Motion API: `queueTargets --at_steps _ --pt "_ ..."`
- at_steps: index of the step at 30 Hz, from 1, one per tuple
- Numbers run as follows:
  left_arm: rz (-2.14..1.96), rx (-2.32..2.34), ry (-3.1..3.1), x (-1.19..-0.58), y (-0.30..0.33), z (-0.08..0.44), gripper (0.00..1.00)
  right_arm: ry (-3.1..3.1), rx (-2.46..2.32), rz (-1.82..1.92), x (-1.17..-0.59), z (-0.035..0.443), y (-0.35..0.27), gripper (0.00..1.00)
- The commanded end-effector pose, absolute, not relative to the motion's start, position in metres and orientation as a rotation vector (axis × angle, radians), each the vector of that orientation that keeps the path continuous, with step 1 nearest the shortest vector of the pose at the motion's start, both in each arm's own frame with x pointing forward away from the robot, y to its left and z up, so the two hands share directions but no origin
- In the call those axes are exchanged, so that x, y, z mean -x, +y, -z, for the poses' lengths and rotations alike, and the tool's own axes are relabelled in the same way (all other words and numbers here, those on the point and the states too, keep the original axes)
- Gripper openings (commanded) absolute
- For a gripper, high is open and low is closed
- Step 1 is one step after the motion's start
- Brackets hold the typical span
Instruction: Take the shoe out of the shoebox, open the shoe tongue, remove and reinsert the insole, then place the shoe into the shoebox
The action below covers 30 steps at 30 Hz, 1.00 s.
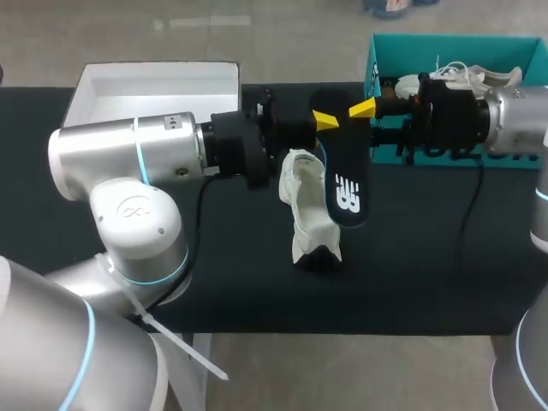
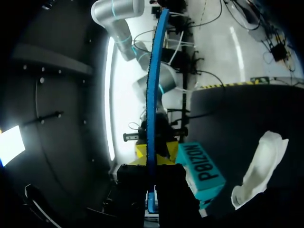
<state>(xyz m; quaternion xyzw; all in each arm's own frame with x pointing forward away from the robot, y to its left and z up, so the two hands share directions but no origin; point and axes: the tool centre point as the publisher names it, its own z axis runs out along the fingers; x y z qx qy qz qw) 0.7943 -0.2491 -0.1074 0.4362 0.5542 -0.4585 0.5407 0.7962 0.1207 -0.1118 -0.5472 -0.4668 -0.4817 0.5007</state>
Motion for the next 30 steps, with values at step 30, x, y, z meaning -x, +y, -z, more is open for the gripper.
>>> queueTargets --at_steps 30 --pt "1.165 -1.03 1.528 -0.768 -0.227 0.136 0.0 -1.802 1.711 0.936 -0.783 0.184 -0.065 1.0"
